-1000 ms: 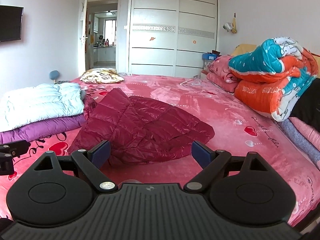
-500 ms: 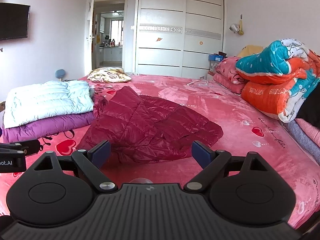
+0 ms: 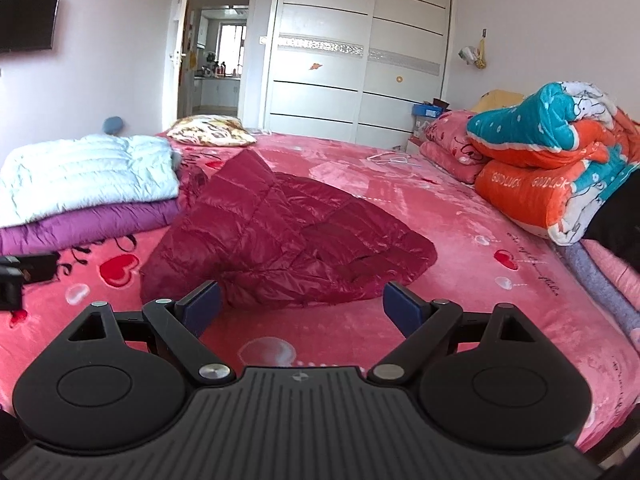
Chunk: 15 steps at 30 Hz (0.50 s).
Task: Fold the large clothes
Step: 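Approach the red puffer jacket with both tools open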
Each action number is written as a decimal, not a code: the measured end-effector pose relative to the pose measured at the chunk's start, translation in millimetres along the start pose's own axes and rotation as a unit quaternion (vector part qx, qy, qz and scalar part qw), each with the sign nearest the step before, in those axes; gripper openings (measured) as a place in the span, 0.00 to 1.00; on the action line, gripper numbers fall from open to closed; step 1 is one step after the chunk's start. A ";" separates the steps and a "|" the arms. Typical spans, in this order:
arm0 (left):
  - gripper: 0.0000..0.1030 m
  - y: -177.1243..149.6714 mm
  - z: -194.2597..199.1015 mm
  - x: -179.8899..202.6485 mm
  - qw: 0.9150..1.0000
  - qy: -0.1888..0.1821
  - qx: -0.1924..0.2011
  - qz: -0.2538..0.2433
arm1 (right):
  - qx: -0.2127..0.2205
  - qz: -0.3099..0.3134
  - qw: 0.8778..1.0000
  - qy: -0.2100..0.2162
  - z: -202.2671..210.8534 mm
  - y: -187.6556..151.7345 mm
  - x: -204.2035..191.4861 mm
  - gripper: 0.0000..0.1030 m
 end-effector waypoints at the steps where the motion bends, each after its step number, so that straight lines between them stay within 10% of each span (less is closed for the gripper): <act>1: 0.99 0.5 -1.1 -1.9 1.000 0.002 0.000 0.003 | 0.000 0.001 1.000 0.000 -2.2 -0.6 0.0 1.00; 15: 0.99 -8.9 -33.5 -4.6 0.999 0.034 -0.026 0.001 | 0.002 0.009 1.000 0.021 -46.9 -21.1 3.1 1.00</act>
Point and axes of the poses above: each gripper's, at about its wrist camera, not at the fingertips, and z roughly against the way its jaws point, x to its right, y to its top, the point moved 1 cm from there along -z, roughly the way its jaws point, and after that the axes turned 11 degrees about z, right-handed, at the moved point
